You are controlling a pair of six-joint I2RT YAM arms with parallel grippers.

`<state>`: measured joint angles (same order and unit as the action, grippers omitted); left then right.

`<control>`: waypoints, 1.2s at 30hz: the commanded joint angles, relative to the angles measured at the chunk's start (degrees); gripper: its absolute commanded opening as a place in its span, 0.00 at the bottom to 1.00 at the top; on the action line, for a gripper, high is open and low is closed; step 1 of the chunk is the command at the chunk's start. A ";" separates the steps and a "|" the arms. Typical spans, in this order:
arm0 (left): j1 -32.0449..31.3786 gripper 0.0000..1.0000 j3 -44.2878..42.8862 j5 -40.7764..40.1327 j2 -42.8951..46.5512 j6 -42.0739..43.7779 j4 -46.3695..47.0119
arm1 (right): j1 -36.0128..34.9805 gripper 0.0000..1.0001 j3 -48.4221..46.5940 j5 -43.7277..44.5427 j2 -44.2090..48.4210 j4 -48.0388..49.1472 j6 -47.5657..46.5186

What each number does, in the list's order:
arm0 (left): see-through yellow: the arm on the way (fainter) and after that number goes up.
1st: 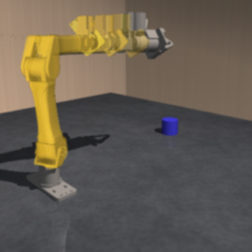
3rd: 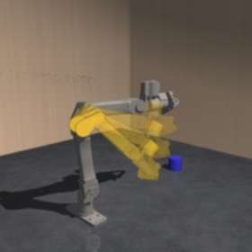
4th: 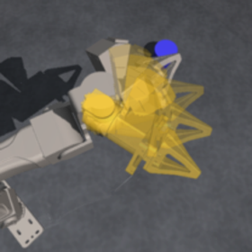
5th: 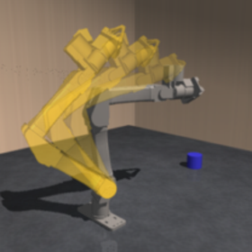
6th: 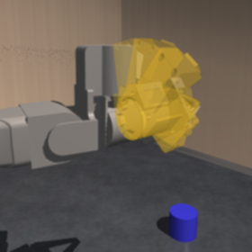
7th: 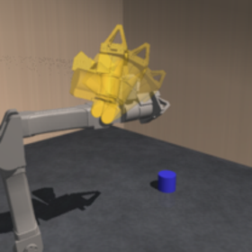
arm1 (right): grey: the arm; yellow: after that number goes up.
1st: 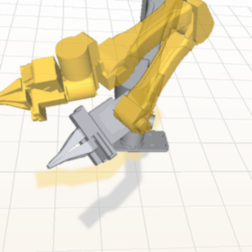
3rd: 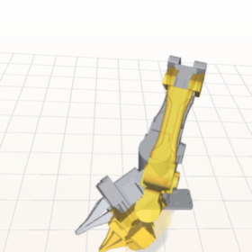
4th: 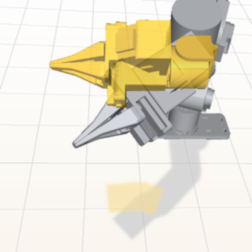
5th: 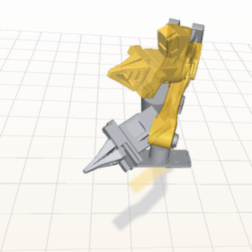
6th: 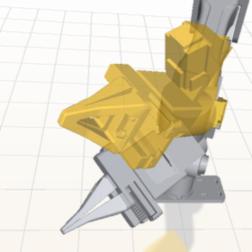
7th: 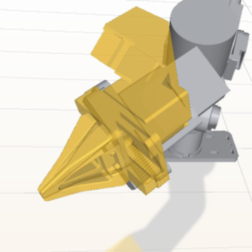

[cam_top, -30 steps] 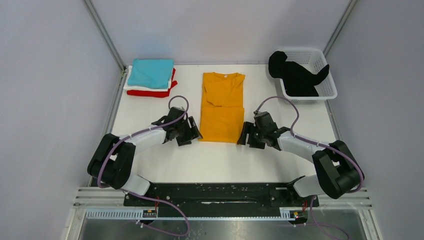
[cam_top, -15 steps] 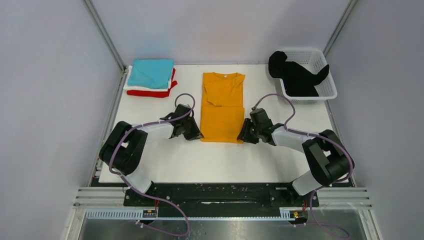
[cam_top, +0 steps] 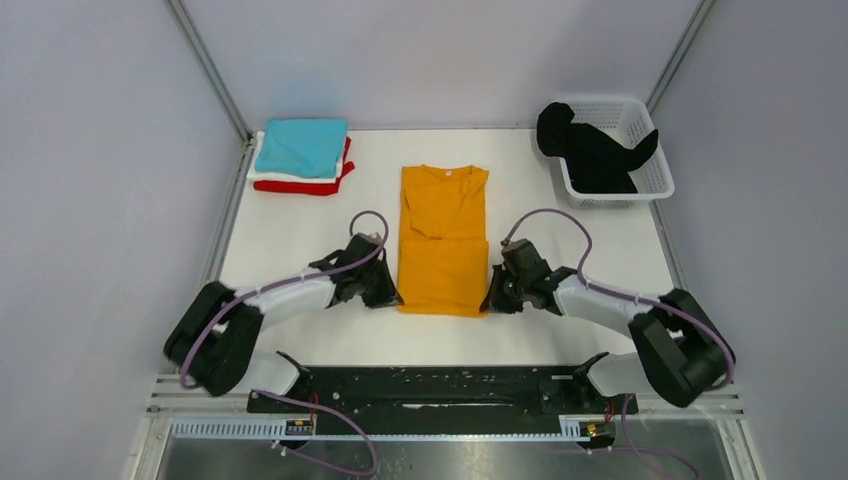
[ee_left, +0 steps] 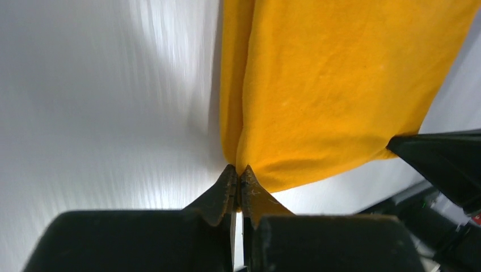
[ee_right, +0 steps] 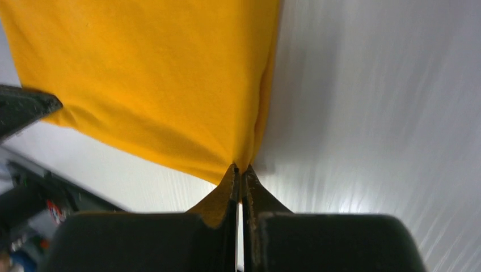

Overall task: Fold and stack the t-shirts
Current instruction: Grab one side of the 2/3 rectangular tshirt with both arms, then fold the long partially folded tshirt into a neat square

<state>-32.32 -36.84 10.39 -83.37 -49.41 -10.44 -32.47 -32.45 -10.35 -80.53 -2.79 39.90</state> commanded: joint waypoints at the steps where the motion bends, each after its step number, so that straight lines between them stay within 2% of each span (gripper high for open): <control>1: -4.69 0.00 5.20 -2.65 13.46 -0.93 -9.08 | -5.19 0.00 3.53 -5.70 10.42 -12.90 -0.10; 5: -10.71 0.00 6.96 -3.70 27.80 -2.35 -18.70 | -10.96 0.00 4.16 -10.67 20.72 -22.40 1.78; 8: -12.45 0.00 6.62 -1.07 36.16 -1.98 -23.00 | -13.09 0.00 3.16 -16.32 29.31 -28.34 3.05; 11: -13.13 0.00 5.48 3.32 42.87 -3.38 -23.72 | -13.31 0.00 1.85 -20.91 36.00 -30.99 4.71; 15: -13.39 0.00 2.01 4.16 49.17 -2.97 -23.80 | -13.24 0.00 -0.17 -22.88 41.11 -31.45 5.25; 21: -13.38 0.00 -3.90 0.77 45.60 -0.18 -23.43 | -12.11 0.00 -4.85 -24.58 39.02 -30.79 1.92; 31: -13.09 0.00 -11.89 -18.28 34.77 1.11 -16.21 | 3.19 0.00 -10.45 -29.73 31.76 -27.09 -4.75; 36: -9.90 0.00 -15.01 -20.52 29.49 2.80 -13.71 | 6.69 0.00 -13.10 -28.52 26.86 -24.69 -7.24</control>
<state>-44.97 -47.59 -3.86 -51.35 -48.82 -30.39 -28.05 -41.76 -37.56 -50.83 -30.41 36.23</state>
